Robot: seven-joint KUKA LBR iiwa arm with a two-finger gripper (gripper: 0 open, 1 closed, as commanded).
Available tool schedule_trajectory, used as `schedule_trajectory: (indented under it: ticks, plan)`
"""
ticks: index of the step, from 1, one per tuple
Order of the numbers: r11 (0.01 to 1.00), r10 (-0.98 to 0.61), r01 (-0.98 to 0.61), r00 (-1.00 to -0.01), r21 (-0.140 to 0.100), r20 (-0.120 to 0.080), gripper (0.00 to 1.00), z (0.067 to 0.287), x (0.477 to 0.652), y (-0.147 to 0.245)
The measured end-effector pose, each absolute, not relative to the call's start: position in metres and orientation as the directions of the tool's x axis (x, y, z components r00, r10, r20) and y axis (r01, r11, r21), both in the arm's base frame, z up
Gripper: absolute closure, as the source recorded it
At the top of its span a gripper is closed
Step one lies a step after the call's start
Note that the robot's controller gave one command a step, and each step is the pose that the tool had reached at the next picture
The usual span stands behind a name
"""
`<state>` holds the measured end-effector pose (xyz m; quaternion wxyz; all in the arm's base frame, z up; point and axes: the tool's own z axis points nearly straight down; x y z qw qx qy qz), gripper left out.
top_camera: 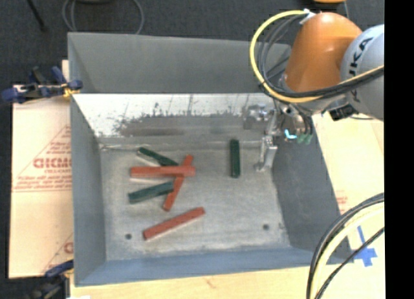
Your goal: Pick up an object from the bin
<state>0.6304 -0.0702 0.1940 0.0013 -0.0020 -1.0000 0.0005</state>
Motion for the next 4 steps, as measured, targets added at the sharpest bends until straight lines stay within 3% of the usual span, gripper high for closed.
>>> schedule_trajectory:
  ticks: [1, 2, 3, 4]
  plan:
    - [0.922, -0.386, -0.386, -0.922, 0.000, 0.000, 0.00, 0.073, 0.600, -0.059]
    - [0.928, -0.372, -0.372, -0.928, -0.005, -0.009, 0.00, 0.093, 0.643, -0.064]
    - [0.647, -0.762, -0.762, -0.647, -0.011, -0.008, 0.00, 0.073, 0.658, -0.068]
    - [0.650, -0.760, -0.760, -0.650, -0.008, -0.009, 1.00, 0.073, 0.658, -0.067]
